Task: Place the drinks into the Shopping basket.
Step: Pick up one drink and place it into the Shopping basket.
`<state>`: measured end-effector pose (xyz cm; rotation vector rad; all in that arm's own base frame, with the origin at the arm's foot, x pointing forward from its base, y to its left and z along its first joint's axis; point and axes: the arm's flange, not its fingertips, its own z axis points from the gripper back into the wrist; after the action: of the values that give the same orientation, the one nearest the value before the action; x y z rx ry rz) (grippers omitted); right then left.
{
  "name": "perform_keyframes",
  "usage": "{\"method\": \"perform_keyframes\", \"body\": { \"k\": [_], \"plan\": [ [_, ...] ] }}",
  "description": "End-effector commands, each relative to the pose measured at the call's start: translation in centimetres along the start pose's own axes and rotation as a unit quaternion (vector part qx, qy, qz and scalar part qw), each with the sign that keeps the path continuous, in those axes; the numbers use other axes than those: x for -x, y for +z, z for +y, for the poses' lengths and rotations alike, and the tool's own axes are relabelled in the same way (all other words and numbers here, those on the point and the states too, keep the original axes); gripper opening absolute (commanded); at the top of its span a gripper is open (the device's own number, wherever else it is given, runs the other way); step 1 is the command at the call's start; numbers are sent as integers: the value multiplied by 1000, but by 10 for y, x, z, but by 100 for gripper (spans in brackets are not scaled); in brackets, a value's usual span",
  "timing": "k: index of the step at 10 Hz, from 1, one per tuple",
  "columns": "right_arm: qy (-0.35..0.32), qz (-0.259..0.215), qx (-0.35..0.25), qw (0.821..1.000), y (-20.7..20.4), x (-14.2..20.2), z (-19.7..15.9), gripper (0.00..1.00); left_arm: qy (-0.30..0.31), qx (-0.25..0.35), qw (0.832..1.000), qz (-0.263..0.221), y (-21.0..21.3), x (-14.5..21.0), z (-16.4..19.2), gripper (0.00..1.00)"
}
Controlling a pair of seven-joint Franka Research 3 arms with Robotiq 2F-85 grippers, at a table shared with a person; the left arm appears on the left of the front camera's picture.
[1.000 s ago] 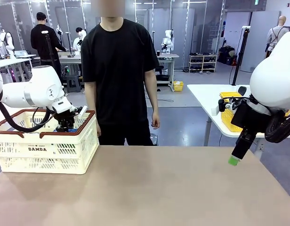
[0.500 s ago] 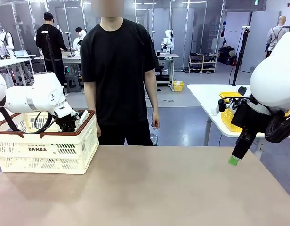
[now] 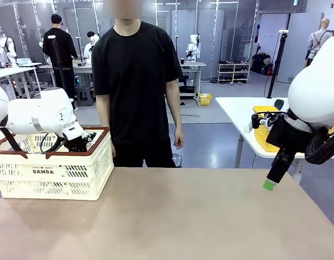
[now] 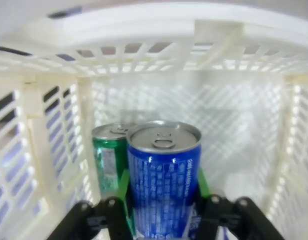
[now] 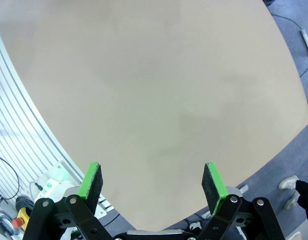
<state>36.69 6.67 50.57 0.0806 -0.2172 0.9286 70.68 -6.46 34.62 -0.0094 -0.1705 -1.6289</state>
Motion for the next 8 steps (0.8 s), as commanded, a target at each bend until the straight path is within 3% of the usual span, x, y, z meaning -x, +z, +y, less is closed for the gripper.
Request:
{"method": "perform_keyframes", "body": {
  "k": [1, 8],
  "plan": [
    [0, 4, 2, 1000, 1, 0, 0, 100, 5, -16, 1000, -11, -10, 1, -9, 57],
    [0, 4, 2, 1000, 1, 0, 0, 100, 17, 1, 1000, 20, -19, 13, -19, 57]
  ]
}}
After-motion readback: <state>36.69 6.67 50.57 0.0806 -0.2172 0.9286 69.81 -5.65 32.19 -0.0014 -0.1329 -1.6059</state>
